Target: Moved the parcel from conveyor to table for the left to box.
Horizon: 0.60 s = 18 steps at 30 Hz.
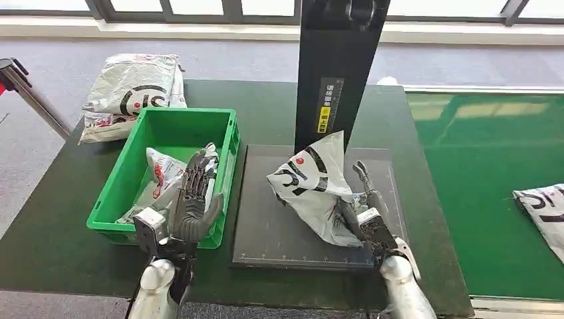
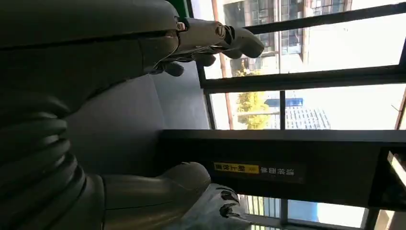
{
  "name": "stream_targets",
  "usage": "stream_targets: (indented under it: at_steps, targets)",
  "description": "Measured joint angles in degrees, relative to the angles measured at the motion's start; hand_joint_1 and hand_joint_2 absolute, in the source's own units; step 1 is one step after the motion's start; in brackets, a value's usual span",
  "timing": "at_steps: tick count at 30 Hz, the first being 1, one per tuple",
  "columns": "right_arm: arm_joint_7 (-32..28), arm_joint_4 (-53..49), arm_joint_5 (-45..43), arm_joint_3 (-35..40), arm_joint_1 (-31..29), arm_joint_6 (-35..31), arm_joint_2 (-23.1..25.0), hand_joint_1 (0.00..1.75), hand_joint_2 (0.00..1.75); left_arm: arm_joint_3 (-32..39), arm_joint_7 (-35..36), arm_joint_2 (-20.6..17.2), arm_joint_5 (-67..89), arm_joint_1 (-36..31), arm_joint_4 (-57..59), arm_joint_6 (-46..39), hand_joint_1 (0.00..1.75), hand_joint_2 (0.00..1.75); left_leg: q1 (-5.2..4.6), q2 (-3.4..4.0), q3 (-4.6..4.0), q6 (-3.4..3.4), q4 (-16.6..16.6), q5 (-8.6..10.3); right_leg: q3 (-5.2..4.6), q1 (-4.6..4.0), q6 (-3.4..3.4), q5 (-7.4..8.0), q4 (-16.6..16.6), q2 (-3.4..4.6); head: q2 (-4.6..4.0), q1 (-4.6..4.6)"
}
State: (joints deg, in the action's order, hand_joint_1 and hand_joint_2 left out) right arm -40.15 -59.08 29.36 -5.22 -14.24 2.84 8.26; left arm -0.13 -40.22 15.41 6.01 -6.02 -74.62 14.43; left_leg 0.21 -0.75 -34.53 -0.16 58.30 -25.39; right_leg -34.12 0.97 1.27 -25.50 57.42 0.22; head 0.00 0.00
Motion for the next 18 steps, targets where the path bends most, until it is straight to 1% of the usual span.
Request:
stream_targets:
  at_steps: [3, 5, 7, 8, 11, 16, 18]
  targets:
    - [0.00, -0.35, -3.14, 0.00, 0.16, 2.46, -0.20, 0.00, 0.00, 0.00, 0.00, 0.02, 0.24, 0.01, 0.00, -0.09, 0.00, 1.75, 0.00, 0.00, 0.00, 0.00, 0.00, 0.00, -0.01, 0.00, 0.00, 0.00, 0.00, 0.00, 0.00, 0.00]
    - [0.02, -1.62, -8.45, 0.00, 0.64, 6.15, -0.39, 0.00, 0.00, -0.02, 0.00, 0.02, 0.55, 0.01, 0.00, -0.09, 0.00, 1.75, 0.00, -0.01, 0.00, 0.00, 0.00, 0.00, -0.01, 0.01, 0.00, 0.00, -0.01, -0.01, 0.00, 0.00]
    - [0.00, -4.43, -17.19, -0.33, 1.61, 12.86, -0.72, 0.00, 0.00, -0.04, 0.00, 0.04, 0.66, 0.01, 0.13, -0.11, 0.00, 1.75, 0.00, -0.01, -0.01, 0.00, 0.00, 0.00, -0.01, 0.01, 0.00, 0.00, 0.00, -0.01, 0.00, 0.00]
    - [-0.07, -5.51, -19.79, -0.68, 1.84, 15.07, -0.81, 0.00, 0.00, -0.04, 0.00, 0.04, 0.66, 0.03, 0.22, -0.31, 0.00, 1.75, -0.01, 0.00, -0.02, 0.00, 0.00, -0.01, -0.01, 0.01, 0.00, 0.00, 0.00, 0.00, 0.00, 0.00]
    - [-0.04, -7.10, -21.73, -2.25, 1.96, 17.70, -1.09, 0.00, 0.00, -0.20, 0.00, 0.04, 0.63, 0.04, 0.26, -0.48, 0.00, 1.75, -0.01, 0.01, -0.02, 0.00, 0.00, -0.01, -0.01, 0.01, 0.00, 0.00, -0.01, 0.01, 0.00, 0.00]
    - [-0.02, -8.57, -22.85, -4.83, 2.11, 19.43, -1.18, 0.00, 0.00, -0.37, 0.00, 0.04, 0.79, 0.05, 0.31, -0.88, 0.00, 1.75, -0.01, 0.02, -0.01, 0.00, 0.00, -0.01, -0.01, 0.01, 0.00, 0.00, -0.01, 0.02, 0.00, 0.00]
    - [-0.02, -9.14, -24.79, -6.07, 2.23, 21.94, -1.16, 0.00, 0.00, -0.57, 0.00, 0.04, 1.24, 0.05, 0.31, -1.27, 0.00, 1.75, -0.01, 0.01, -0.02, 0.00, 0.00, -0.01, -0.02, 0.01, 0.00, 0.00, -0.01, 0.01, 0.00, 0.00]
